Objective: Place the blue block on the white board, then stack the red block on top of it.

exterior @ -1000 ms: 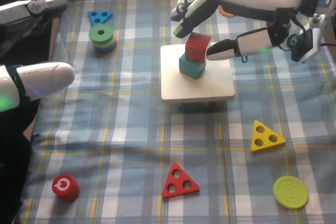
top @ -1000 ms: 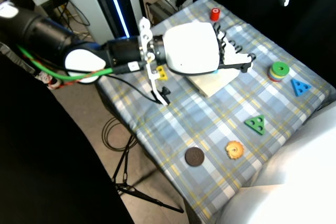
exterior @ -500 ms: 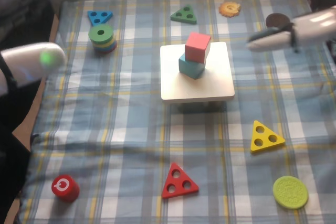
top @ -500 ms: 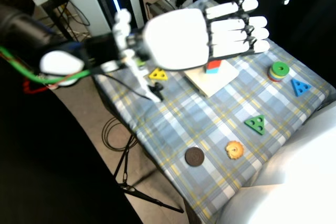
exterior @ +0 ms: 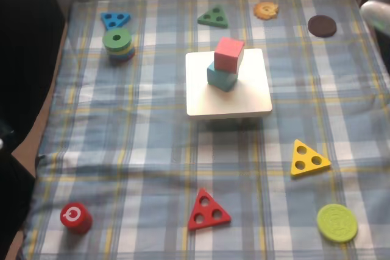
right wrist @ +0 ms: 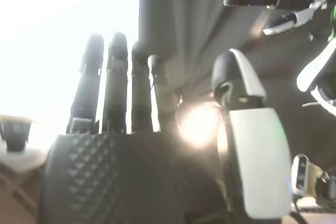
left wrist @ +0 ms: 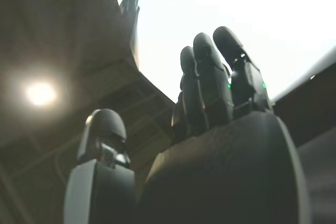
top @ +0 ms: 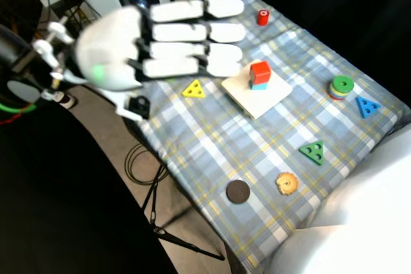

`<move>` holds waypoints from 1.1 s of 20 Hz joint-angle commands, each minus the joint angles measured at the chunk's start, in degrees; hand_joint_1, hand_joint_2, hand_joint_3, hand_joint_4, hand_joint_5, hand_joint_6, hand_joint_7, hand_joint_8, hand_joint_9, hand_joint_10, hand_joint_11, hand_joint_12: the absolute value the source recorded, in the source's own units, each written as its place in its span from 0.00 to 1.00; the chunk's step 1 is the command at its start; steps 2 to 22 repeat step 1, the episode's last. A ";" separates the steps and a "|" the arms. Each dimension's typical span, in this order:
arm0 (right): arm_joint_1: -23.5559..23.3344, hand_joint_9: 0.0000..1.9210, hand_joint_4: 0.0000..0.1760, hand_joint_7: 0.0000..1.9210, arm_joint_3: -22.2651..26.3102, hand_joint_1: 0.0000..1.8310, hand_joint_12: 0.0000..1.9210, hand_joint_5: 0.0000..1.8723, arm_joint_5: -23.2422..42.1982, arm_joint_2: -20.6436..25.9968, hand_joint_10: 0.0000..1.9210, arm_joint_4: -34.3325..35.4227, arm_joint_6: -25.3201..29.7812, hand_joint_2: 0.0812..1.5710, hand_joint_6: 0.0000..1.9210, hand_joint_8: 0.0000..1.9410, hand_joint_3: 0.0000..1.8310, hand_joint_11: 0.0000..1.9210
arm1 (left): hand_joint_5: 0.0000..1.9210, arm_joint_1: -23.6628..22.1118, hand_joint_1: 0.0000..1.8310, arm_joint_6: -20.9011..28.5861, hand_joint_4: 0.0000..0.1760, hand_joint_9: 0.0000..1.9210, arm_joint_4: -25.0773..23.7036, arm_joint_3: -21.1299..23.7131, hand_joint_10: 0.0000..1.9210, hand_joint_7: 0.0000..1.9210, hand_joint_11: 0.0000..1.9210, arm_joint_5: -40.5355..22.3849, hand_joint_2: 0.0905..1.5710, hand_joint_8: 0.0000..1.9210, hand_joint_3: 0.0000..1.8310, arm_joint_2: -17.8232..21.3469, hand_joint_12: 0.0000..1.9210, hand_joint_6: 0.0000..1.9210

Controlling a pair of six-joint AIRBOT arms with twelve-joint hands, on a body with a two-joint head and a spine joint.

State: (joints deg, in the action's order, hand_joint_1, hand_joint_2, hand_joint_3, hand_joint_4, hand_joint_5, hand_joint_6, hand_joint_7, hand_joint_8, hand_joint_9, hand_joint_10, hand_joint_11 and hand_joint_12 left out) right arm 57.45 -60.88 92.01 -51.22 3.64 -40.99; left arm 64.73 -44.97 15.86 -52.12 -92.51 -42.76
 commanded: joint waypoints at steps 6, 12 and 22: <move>-0.67 0.10 0.44 0.10 0.88 0.39 0.08 0.23 8.94 0.56 0.00 0.46 -1.40 0.82 0.02 0.00 0.00 0.00 | 0.21 -1.19 0.12 0.89 0.52 0.11 -1.19 0.14 0.00 0.10 0.00 -6.84 0.86 0.00 0.00 -0.03 0.27 0.12; -0.67 0.10 0.44 0.10 0.88 0.39 0.08 0.23 8.94 0.56 0.00 0.46 -1.40 0.82 0.02 0.00 0.00 0.00 | 0.21 -1.19 0.12 0.89 0.52 0.11 -1.19 0.14 0.00 0.10 0.00 -6.84 0.86 0.00 0.00 -0.03 0.27 0.12; -0.67 0.10 0.44 0.10 0.88 0.39 0.08 0.23 8.94 0.56 0.00 0.46 -1.40 0.82 0.02 0.00 0.00 0.00 | 0.21 -1.19 0.12 0.89 0.52 0.11 -1.19 0.14 0.00 0.10 0.00 -6.84 0.86 0.00 0.00 -0.03 0.27 0.12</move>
